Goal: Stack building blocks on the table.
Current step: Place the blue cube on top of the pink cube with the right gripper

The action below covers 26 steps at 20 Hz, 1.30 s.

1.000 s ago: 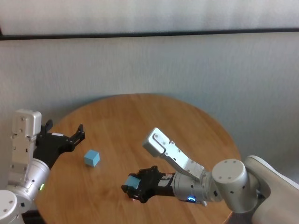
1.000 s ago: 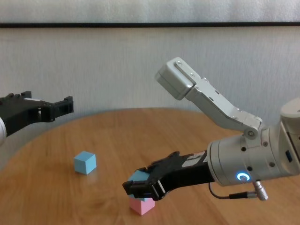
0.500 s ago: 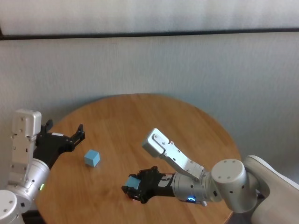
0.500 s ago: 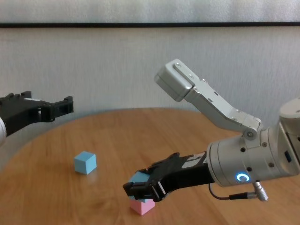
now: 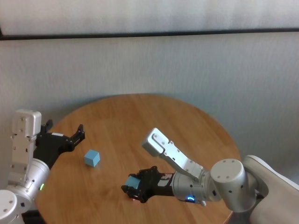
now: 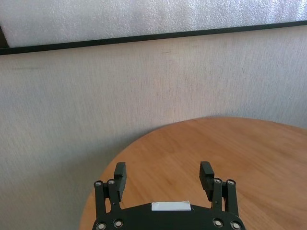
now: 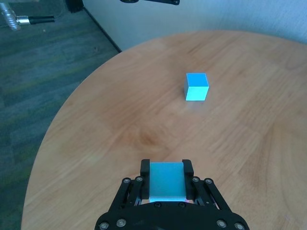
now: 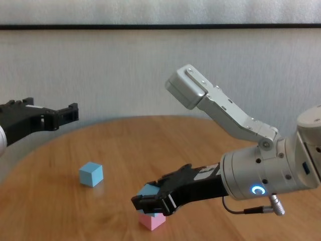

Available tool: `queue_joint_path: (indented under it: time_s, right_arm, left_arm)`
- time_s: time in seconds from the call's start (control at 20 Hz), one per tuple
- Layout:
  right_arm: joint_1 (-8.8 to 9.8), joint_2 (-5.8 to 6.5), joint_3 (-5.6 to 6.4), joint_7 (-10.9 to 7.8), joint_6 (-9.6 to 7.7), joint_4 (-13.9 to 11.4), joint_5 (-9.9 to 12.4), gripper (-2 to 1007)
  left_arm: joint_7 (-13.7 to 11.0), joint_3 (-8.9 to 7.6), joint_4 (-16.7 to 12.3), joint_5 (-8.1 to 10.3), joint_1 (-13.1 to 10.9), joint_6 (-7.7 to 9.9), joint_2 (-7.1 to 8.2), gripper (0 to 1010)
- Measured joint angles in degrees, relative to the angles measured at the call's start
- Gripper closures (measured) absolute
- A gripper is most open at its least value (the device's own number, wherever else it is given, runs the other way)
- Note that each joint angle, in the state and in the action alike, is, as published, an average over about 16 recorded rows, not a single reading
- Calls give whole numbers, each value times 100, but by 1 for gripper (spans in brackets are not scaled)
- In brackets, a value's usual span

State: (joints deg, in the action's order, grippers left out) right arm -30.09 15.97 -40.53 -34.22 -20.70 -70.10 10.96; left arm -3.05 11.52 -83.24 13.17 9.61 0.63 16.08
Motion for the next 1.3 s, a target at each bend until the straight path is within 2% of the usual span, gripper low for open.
queue_joint_path:
  time_s: [0.75, 1.3]
  right_arm:
    - [-5, -95, 64, 57, 66, 156, 80, 635]
    - [-53, -154, 63, 55, 84, 278, 74, 634]
  left_arm:
    - [0, 0, 0, 0, 0, 0, 0, 10]
    - [0, 0, 0, 0, 0, 0, 0, 10]
